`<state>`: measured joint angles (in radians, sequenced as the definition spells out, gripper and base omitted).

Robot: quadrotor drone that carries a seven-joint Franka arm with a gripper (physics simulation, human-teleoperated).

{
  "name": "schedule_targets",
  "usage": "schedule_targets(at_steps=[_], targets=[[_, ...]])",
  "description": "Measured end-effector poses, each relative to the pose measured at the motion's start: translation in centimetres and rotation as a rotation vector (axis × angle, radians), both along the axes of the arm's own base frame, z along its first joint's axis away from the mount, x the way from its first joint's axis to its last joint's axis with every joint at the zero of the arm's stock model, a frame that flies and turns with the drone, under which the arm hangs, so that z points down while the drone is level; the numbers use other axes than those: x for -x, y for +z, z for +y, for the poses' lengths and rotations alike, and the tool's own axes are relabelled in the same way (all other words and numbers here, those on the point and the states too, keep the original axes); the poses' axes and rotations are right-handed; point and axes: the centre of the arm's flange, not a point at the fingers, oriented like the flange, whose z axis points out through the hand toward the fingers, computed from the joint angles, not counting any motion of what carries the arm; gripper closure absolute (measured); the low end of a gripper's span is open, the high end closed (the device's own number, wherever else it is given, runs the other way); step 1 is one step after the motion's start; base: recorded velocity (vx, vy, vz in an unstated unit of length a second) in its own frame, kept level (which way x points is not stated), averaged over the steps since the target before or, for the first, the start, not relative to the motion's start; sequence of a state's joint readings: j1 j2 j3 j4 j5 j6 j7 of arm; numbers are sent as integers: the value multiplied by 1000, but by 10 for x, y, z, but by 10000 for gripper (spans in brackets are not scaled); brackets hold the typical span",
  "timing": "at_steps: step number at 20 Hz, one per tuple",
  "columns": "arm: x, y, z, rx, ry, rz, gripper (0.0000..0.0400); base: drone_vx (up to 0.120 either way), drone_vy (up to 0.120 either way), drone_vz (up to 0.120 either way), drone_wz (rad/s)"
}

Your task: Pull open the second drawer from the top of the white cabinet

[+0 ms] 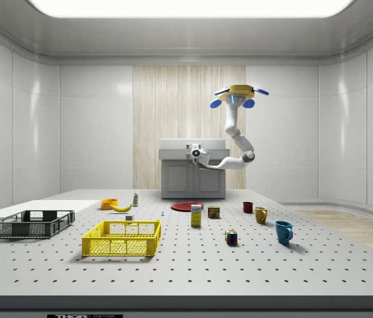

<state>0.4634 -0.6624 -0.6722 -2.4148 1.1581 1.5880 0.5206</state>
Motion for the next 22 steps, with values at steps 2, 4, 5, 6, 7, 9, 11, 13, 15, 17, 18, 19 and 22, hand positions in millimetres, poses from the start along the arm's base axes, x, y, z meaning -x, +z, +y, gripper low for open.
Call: schedule_targets(at_steps=[2,4,5,6,7,9,11,13,15,17,18,19,22], targets=[[0,0,-7,0,0,-3,239,0,80,0,0],[0,0,-13,1,-1,-5,241,0,120,0,0],[0,0,-15,2,-1,-7,242,0,120,0,0],[0,0,-16,2,-1,-8,244,0,120,0,0],[2,7,-19,5,-2,29,256,0,120,0,0],[1,5,-20,2,-2,19,258,0,100,0,0],[0,4,-21,-1,-2,10,196,0,0,0,0],[0,3,-22,-3,-2,3,158,0,0,0,0],[0,2,-22,-4,-2,-1,135,0,100,0,0],[0,2,-23,-5,-2,-4,121,0,20,0,0],[-1,2,-23,-6,-2,-5,117,0,0,0,0],[-1,1,-23,-6,-2,-6,113,0,0,0,0],[-1,1,-23,-7,-2,-8,106,0,0,0,0]])
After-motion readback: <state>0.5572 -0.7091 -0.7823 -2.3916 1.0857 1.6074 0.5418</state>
